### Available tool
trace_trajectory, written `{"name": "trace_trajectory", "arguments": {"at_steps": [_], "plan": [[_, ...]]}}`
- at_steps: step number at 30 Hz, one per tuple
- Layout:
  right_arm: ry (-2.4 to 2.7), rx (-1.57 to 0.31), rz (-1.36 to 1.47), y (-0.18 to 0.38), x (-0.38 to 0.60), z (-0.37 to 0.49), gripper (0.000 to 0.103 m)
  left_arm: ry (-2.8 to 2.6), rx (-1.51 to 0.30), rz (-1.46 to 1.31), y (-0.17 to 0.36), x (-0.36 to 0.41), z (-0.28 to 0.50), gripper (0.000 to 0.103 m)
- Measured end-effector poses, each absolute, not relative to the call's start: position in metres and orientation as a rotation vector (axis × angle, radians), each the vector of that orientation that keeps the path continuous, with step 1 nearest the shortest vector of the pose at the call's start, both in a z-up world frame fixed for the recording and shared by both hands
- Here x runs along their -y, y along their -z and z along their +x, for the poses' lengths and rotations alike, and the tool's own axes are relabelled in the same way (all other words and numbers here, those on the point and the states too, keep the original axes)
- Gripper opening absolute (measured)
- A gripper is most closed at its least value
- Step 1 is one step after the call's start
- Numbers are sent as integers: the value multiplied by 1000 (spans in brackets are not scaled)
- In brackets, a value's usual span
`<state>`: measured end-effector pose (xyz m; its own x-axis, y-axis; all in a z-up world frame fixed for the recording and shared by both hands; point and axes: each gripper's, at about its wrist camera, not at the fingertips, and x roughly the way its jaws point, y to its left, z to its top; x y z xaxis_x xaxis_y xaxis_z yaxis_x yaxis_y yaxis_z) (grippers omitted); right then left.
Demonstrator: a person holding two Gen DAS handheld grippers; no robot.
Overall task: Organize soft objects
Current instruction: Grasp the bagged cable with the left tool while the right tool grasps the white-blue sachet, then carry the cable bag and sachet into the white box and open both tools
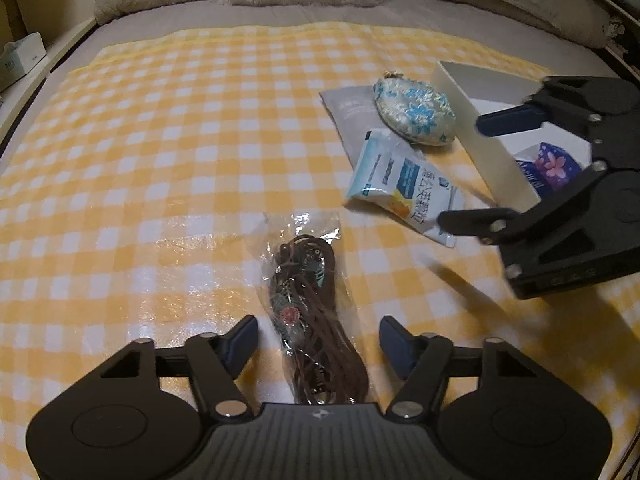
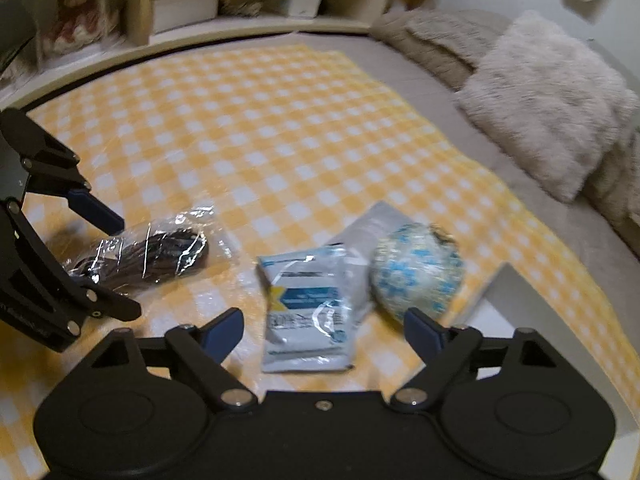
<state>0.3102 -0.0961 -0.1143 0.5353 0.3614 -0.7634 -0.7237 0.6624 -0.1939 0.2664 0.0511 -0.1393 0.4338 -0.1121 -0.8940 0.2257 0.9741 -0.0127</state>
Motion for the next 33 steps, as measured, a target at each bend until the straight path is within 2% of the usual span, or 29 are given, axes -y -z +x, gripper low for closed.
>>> {"name": "trace_trajectory", "arguments": {"at_steps": [3, 7, 9, 11, 13, 15, 21, 33], "plan": [[-728, -786, -553, 125, 86, 322, 80, 210, -1104, 124, 142, -53, 271, 60], [-743, -847, -548, 138, 81, 336, 79, 225, -1107, 124, 144, -56, 272, 55], [-736, -884, -568, 147, 80, 341, 79, 223, -1106, 128, 144, -58, 272, 45], [-738, -899, -549, 152, 81, 343, 80, 215, -1102, 132, 143, -59, 270, 41], [-744, -932, -494, 152, 85, 347, 74, 211, -1100, 126, 141, -59, 267, 38], [-753, -962, -447, 150, 87, 348, 60, 209, -1098, 118, 139, -61, 266, 35], [-784, -970, -471, 144, 79, 334, 53, 193, -1089, 91, 130, -71, 257, 26], [-767, -871, -377, 103, 92, 305, 51, 142, -1013, 49, 93, -94, 229, 24]]}}
